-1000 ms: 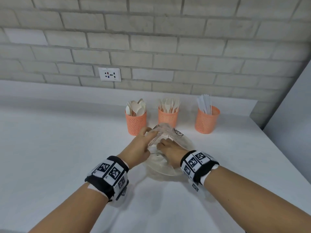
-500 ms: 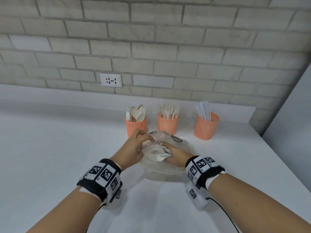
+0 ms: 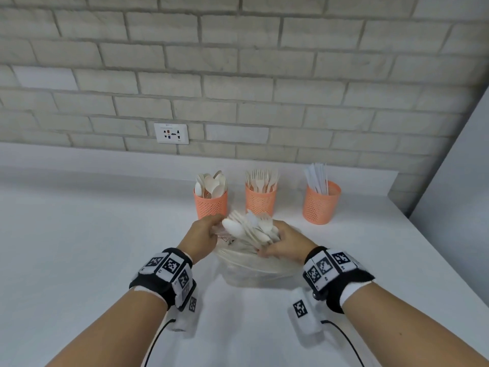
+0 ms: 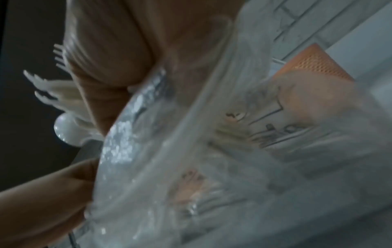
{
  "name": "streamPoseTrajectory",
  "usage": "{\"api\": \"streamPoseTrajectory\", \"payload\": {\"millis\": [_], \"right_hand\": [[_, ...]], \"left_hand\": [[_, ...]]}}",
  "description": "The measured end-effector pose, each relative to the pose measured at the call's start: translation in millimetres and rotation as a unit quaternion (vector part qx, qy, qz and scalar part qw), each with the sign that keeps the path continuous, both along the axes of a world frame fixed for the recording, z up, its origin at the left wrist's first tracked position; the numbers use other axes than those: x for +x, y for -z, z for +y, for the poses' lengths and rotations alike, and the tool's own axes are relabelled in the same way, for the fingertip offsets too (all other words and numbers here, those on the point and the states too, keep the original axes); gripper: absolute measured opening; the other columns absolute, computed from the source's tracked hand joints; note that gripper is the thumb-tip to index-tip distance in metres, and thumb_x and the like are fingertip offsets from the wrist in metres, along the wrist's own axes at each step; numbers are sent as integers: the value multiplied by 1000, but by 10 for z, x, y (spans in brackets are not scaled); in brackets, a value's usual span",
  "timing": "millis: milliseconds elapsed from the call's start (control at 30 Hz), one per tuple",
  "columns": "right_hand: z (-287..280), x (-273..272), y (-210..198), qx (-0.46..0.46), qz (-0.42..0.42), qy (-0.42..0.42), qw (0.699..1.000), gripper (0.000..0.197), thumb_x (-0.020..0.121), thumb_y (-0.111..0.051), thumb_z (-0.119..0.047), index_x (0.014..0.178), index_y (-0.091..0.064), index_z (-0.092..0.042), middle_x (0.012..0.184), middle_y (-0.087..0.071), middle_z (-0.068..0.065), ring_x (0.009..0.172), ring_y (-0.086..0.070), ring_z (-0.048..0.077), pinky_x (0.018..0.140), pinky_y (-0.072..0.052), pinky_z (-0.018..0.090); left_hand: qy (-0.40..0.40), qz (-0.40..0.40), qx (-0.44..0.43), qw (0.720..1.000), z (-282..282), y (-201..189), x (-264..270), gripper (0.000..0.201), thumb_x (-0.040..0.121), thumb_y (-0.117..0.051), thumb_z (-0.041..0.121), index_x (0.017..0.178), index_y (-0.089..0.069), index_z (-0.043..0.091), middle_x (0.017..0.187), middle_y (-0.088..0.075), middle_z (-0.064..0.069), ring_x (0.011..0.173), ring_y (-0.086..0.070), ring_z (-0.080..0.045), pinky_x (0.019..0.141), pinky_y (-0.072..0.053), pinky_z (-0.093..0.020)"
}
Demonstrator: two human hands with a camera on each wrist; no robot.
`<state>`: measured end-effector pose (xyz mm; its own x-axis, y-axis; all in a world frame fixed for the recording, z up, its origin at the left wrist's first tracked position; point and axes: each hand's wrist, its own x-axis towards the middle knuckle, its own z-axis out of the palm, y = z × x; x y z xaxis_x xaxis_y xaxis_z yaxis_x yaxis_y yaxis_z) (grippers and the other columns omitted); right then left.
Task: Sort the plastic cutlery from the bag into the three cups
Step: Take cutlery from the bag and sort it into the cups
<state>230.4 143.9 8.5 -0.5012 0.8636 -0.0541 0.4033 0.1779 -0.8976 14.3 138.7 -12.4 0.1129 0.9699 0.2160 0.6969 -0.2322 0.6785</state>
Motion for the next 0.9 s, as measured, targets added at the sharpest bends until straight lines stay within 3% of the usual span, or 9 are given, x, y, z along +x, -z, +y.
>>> {"api": "streamPoseTrajectory", "payload": {"millis": [133, 233, 300, 467, 600, 667, 733, 800, 900], "right_hand": [[12, 11, -145, -64, 181, 38, 981, 35, 77, -63, 10, 104, -57, -11, 85, -66, -1, 84, -65, 13, 82, -52, 26], [67, 42, -262, -118, 326, 80, 934, 22, 81, -56, 9, 96, -58, -6, 72, -61, 7, 64, -63, 16, 66, -55, 29], [106, 76, -315, -150, 388, 102, 904, 17, 81, -57, 8, 94, -60, -3, 72, -58, 8, 59, -61, 15, 61, -54, 27], [157, 161, -326, -188, 412, 129, 882, 16, 79, -55, 6, 91, -59, -4, 71, -60, 7, 56, -59, 15, 58, -49, 28], [157, 236, -326, -206, 387, 132, 889, 10, 82, -53, 4, 90, -56, -3, 65, -62, 5, 55, -60, 13, 60, -50, 28], [143, 271, -326, -205, 360, 131, 901, 9, 83, -53, 4, 90, -56, -1, 62, -61, 4, 55, -61, 13, 59, -51, 26], [125, 305, -330, -201, 342, 130, 909, 10, 84, -52, 4, 92, -56, -1, 60, -61, 4, 55, -61, 13, 58, -52, 26], [105, 340, -343, -197, 336, 130, 912, 12, 84, -53, 4, 94, -56, -1, 60, -62, 5, 55, -62, 14, 58, -52, 26], [61, 331, -403, -183, 339, 112, 916, 15, 84, -54, 6, 96, -60, 0, 72, -66, 9, 67, -66, 18, 68, -55, 29]], "left_hand": [[64, 22, -9, 998, -52, -81, 152, 47, 84, -58, 17, 127, -38, 18, 115, -55, -3, 111, -54, -23, 86, -39, -27], [138, 16, -69, 988, -116, -133, 327, 81, 77, -66, 51, 141, -25, 24, 124, -48, 3, 115, -47, -13, 96, -41, -29], [185, 107, -94, 972, -131, -64, 416, 96, 64, -65, 69, 143, -26, 32, 131, -39, 6, 120, -40, -13, 105, -38, -36], [258, 349, -121, 893, -193, 202, 683, 112, 62, -72, 63, 149, -8, 32, 158, -6, 5, 143, -11, -17, 117, -13, -46], [207, 441, -131, 863, -174, 161, 792, 77, 82, -62, 38, 146, -24, 20, 155, -21, 0, 139, -26, -26, 111, -26, -51], [204, 451, -161, 854, -153, 55, 797, 68, 84, -60, 38, 144, -31, 20, 151, -26, -3, 138, -27, -28, 110, -28, -49], [207, 398, -210, 869, -177, -135, 772, 71, 85, -55, 49, 145, -30, 20, 154, -20, -5, 141, -21, -26, 114, -24, -44], [179, 233, -251, 922, -214, -369, 743, 91, 74, -52, 69, 146, -26, 20, 155, -15, -1, 141, -21, -22, 113, -24, -38], [113, -23, -162, 980, -177, -616, 784, 101, 56, -47, 85, 136, -38, 23, 146, -36, 0, 132, -38, -17, 107, -32, -33]]}}
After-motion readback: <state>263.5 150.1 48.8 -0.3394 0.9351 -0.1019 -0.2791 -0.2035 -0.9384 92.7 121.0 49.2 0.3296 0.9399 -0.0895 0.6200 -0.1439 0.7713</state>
